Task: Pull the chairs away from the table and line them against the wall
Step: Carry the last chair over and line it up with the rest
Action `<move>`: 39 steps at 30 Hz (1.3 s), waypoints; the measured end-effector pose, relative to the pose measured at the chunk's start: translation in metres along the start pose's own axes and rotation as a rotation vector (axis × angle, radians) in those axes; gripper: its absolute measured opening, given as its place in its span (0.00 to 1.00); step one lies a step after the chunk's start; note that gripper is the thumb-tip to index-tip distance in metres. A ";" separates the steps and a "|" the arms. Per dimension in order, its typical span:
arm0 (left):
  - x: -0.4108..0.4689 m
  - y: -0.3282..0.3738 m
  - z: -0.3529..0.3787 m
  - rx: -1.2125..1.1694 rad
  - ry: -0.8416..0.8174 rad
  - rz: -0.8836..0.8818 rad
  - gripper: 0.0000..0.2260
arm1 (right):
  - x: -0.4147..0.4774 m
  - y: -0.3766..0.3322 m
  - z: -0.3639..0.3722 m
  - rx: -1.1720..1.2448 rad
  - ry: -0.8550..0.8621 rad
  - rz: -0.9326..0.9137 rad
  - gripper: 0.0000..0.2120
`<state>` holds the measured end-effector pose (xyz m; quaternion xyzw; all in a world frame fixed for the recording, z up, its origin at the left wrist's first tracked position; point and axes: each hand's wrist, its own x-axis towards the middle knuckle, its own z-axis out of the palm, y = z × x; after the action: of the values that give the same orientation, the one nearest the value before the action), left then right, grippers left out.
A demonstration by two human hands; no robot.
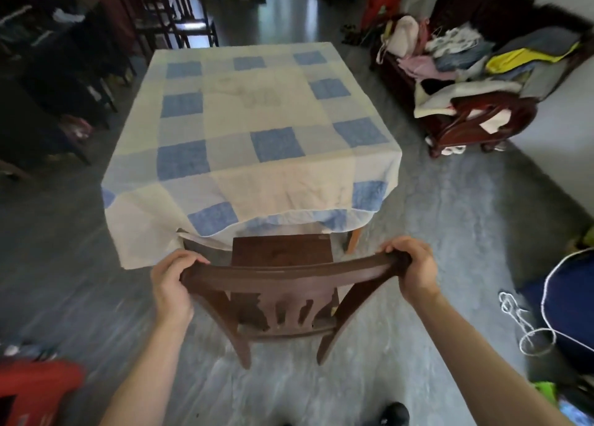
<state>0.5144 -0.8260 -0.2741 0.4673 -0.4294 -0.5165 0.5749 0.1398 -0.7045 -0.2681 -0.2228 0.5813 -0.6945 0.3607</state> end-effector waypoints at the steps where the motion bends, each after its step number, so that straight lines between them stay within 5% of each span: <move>1: 0.001 0.005 0.015 -0.014 -0.018 -0.002 0.08 | 0.001 -0.012 -0.011 0.008 0.032 -0.012 0.08; 11: -0.036 0.001 0.200 -0.138 -0.202 -0.173 0.11 | 0.009 -0.122 -0.168 -0.168 0.289 -0.046 0.09; 23: -0.080 0.008 0.499 -0.170 -0.367 -0.265 0.11 | 0.092 -0.258 -0.373 -0.019 0.438 -0.189 0.08; 39: 0.090 -0.016 0.788 -0.218 -0.358 -0.128 0.09 | 0.405 -0.345 -0.435 -0.084 0.455 -0.294 0.10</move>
<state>-0.2488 -0.9898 -0.1353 0.3294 -0.4357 -0.6700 0.5028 -0.5204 -0.7092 -0.0766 -0.1579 0.6372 -0.7468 0.1064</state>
